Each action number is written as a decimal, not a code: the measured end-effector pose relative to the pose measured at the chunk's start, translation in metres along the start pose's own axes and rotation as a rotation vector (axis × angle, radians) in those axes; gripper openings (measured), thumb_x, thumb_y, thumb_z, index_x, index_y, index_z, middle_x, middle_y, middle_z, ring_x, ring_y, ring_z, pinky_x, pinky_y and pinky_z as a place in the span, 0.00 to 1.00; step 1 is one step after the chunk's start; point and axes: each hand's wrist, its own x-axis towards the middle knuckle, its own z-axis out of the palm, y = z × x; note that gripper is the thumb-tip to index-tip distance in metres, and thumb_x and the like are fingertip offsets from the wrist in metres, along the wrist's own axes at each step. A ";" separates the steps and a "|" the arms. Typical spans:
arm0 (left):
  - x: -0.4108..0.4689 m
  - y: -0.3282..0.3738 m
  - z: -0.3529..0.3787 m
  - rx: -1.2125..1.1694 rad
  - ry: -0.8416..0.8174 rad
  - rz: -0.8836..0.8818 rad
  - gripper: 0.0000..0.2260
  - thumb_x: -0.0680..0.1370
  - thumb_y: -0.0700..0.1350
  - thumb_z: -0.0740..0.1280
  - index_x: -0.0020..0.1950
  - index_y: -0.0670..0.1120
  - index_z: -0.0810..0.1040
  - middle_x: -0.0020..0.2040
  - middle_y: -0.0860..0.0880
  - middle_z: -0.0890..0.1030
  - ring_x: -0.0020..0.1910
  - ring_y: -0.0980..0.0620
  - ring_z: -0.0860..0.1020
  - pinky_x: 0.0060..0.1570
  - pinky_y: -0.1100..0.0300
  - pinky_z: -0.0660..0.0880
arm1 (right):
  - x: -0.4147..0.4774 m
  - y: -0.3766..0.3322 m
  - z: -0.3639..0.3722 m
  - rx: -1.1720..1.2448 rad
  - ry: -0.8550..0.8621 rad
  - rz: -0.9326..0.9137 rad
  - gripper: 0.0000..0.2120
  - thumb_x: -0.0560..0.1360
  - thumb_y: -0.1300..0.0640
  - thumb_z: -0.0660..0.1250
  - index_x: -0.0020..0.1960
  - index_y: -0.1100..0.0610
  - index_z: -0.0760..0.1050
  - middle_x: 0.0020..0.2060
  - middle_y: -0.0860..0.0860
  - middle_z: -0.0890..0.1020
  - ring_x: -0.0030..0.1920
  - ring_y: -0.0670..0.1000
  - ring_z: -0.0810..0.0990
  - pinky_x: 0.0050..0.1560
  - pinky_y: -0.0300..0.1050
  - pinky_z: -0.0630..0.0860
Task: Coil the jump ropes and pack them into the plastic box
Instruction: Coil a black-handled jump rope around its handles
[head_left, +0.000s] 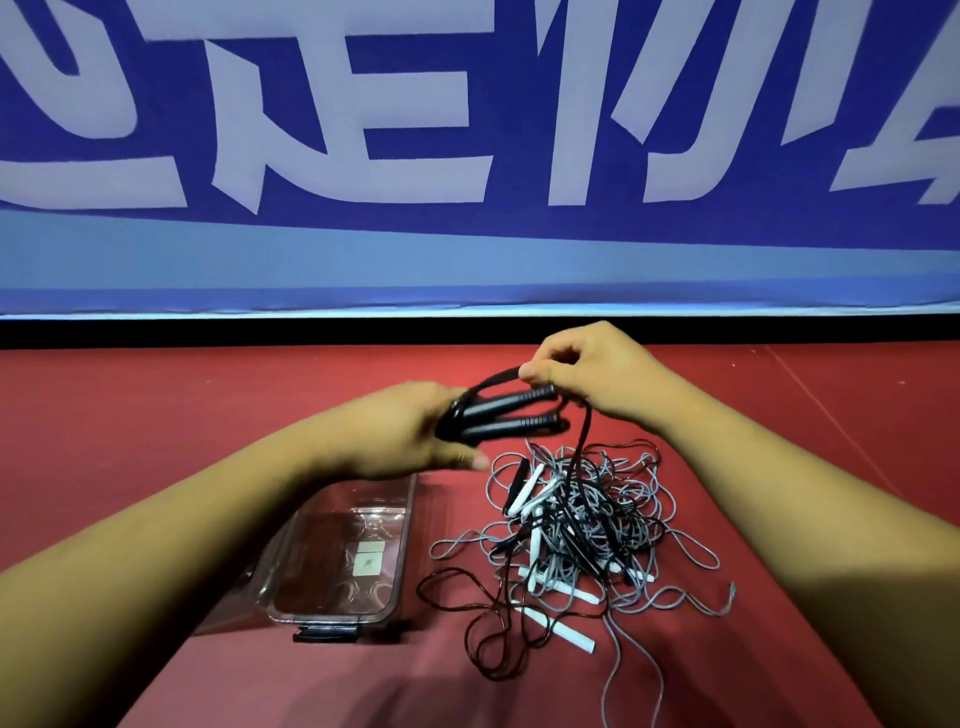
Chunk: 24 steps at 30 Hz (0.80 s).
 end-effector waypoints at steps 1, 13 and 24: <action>0.001 0.001 -0.003 -0.045 0.084 -0.001 0.11 0.75 0.50 0.74 0.54 0.55 0.76 0.34 0.58 0.77 0.32 0.65 0.72 0.35 0.69 0.68 | 0.000 0.005 0.004 0.096 -0.012 0.055 0.09 0.76 0.58 0.69 0.43 0.65 0.81 0.26 0.51 0.74 0.24 0.45 0.69 0.29 0.40 0.67; 0.010 -0.071 -0.028 -0.433 0.693 -0.520 0.07 0.75 0.35 0.70 0.41 0.44 0.73 0.29 0.45 0.71 0.23 0.49 0.67 0.23 0.62 0.65 | -0.012 -0.001 0.069 0.497 -0.392 0.394 0.10 0.84 0.57 0.52 0.50 0.57 0.70 0.27 0.47 0.65 0.23 0.44 0.60 0.23 0.35 0.60; 0.016 -0.105 -0.006 0.310 0.566 -0.660 0.12 0.76 0.37 0.61 0.57 0.42 0.79 0.46 0.37 0.82 0.43 0.35 0.79 0.38 0.52 0.70 | -0.014 -0.051 0.068 -0.159 -0.326 -0.067 0.10 0.78 0.53 0.66 0.50 0.59 0.81 0.32 0.49 0.79 0.31 0.45 0.71 0.32 0.35 0.66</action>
